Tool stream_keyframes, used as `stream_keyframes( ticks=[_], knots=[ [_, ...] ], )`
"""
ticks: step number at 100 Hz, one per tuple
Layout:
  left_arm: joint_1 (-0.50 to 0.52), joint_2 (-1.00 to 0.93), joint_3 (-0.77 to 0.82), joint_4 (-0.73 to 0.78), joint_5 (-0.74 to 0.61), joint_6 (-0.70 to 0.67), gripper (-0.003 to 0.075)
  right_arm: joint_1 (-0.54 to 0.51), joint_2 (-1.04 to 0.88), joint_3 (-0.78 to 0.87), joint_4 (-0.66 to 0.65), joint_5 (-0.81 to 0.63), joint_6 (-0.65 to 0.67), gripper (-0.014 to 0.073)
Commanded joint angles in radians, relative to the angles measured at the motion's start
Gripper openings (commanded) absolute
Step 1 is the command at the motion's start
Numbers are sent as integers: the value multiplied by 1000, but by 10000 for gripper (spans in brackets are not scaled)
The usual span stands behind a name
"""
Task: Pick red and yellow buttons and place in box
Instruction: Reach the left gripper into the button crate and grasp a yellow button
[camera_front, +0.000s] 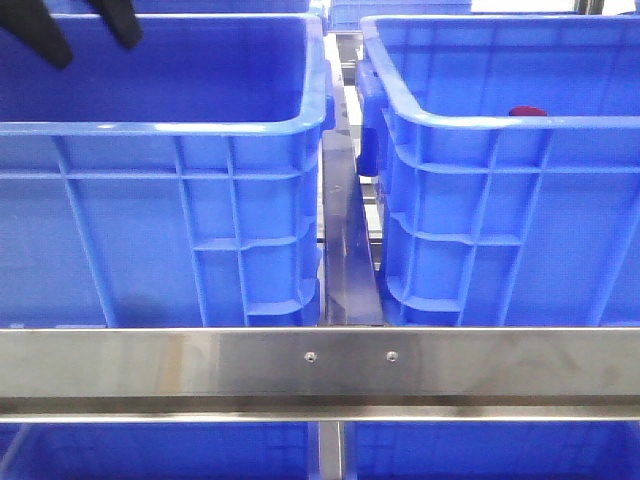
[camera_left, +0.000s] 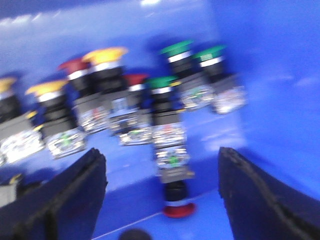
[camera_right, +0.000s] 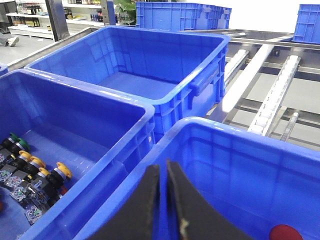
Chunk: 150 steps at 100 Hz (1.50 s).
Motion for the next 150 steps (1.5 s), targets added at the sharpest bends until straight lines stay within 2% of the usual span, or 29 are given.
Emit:
stream_keyframes(
  ticks=[1,15,58,85,106,115,124,140,150],
  knots=[
    [-8,-4,-31,58,-45,-69,442,-1,-27,-24,48,28,4,56],
    [-8,50,-31,98,-63,-98,442,-1,-27,-24,48,23,4,56],
    [-8,158,-31,-4,-131,-96,442,-1,-27,-24,48,21,4,56],
    [-8,216,-31,-4,-193,-96,442,-1,-27,-24,48,21,4,56],
    [-8,224,-31,-4,-184,-96,437,-1,-27,-24,48,21,4,56],
    [-8,224,-31,-4,-184,-96,379,-1,-27,-24,48,21,4,56],
    [-8,224,-31,-4,-183,-96,260,-1,-27,-24,48,21,4,56],
    [-8,224,-31,-4,-183,-96,95,-1,-27,-24,50,21,4,56],
    [-8,223,-31,-4,-183,-96,59,-1,-27,-24,50,21,4,56]
  ],
)
